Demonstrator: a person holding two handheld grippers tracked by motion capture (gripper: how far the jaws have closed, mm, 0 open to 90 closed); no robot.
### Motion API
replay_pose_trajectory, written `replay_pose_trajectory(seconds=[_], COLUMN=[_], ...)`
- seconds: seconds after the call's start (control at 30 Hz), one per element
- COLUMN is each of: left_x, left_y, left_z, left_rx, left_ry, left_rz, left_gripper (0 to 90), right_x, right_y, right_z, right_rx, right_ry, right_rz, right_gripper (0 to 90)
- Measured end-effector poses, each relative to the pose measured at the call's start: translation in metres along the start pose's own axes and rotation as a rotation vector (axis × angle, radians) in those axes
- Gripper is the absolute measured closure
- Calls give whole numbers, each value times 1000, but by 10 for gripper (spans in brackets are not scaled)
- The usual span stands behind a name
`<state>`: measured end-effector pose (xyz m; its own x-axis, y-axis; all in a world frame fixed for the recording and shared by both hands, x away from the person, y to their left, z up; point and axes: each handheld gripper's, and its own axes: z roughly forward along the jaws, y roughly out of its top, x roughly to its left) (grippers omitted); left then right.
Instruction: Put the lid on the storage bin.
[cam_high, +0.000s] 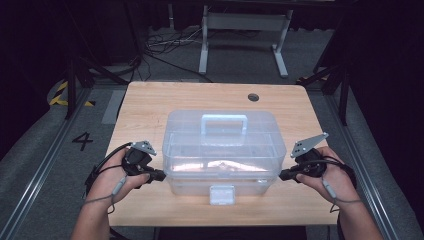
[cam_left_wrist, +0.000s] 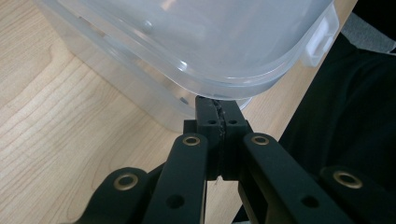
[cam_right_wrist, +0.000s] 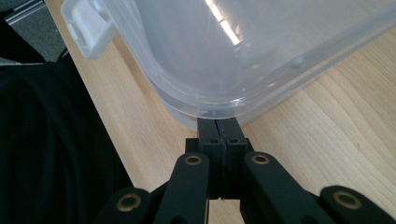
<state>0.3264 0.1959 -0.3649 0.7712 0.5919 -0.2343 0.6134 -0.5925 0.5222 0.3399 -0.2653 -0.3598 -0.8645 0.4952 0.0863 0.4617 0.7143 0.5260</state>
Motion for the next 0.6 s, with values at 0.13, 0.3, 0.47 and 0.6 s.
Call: replay_pose_trajectory(seconds=[0.13,0.3,0.47,0.6], left_x=[0,0,1,2], left_y=[0,-1,-2,-3], left_z=[0,0,1,1], left_rx=[7,26,48,53], left_ry=[2,7,12,16], left_rz=[3,9,7,-9], left_gripper=[900,900,900,900], right_x=[0,1,1,0], right_y=[0,0,0,-1], right_z=[1,3,4,6], right_rx=[11,31,50,66], right_ry=[3,5,10,13], right_rz=[-1,2,4,0], right_gripper=[900,900,900,900])
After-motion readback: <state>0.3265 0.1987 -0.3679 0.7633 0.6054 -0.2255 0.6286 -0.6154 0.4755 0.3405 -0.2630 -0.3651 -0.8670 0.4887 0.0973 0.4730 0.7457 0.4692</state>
